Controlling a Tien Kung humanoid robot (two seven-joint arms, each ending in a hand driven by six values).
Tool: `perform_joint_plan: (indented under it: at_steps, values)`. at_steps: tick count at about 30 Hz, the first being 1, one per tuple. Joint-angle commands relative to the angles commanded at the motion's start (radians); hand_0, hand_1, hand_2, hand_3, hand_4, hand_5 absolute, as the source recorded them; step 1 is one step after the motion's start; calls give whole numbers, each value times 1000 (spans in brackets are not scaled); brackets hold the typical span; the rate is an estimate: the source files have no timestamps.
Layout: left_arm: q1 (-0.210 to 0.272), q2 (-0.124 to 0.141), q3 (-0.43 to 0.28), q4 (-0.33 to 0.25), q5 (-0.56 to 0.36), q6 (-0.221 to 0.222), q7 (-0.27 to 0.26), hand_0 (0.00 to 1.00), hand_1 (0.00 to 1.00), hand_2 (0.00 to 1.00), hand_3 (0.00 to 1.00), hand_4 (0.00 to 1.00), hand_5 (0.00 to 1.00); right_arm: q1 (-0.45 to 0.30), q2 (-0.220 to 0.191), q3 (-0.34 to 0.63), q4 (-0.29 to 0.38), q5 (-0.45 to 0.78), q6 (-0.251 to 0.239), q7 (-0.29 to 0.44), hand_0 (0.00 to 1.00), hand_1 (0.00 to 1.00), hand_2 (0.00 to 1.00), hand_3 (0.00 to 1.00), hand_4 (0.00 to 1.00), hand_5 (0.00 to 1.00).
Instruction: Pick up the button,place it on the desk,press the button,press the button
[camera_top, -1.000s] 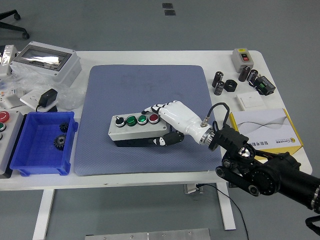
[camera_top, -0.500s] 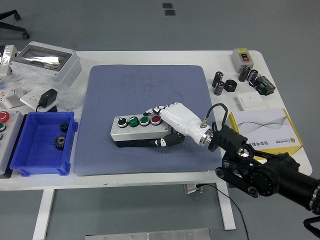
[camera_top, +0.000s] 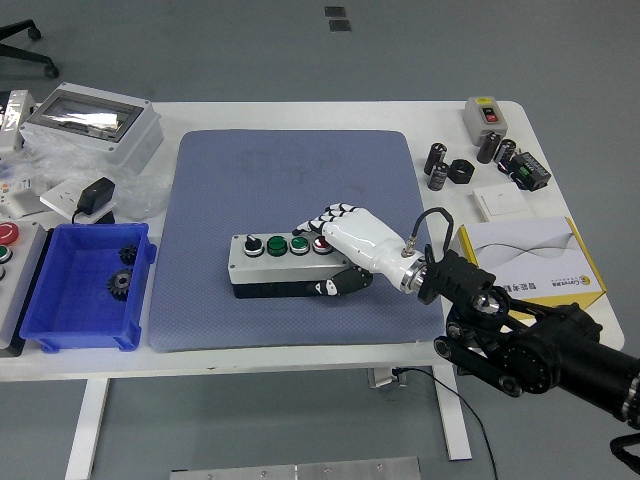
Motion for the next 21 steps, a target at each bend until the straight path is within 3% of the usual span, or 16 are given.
perform_joint_plan:
  at_steps: [2, 3, 12, 21]
  values:
    - [0, 0, 0, 0, -1, -1, 0, 614, 501, 493, 620, 196, 2, -2, -6, 2, 6, 0, 0, -5, 919, 861, 916, 931, 440, 2]
    - [1, 0, 0, 0, -1, -2, 0, 612, 501, 492, 621, 195, 2, -2, -10, 3, 10, -1, 0, -8, 935, 889, 945, 984, 473, 2]
    - [2, 1, -2, -1, -2, -6, -5, 611, 500, 492, 621, 193, 2, -9, -35, 15, 54, -40, -28, -71, 940, 899, 957, 990, 493, 2]
    - [5, 1, -4, 0, -5, -14, -14, 610, 501, 492, 621, 190, 2, -18, -59, 16, 79, -20, -28, -90, 941, 903, 961, 992, 514, 2]
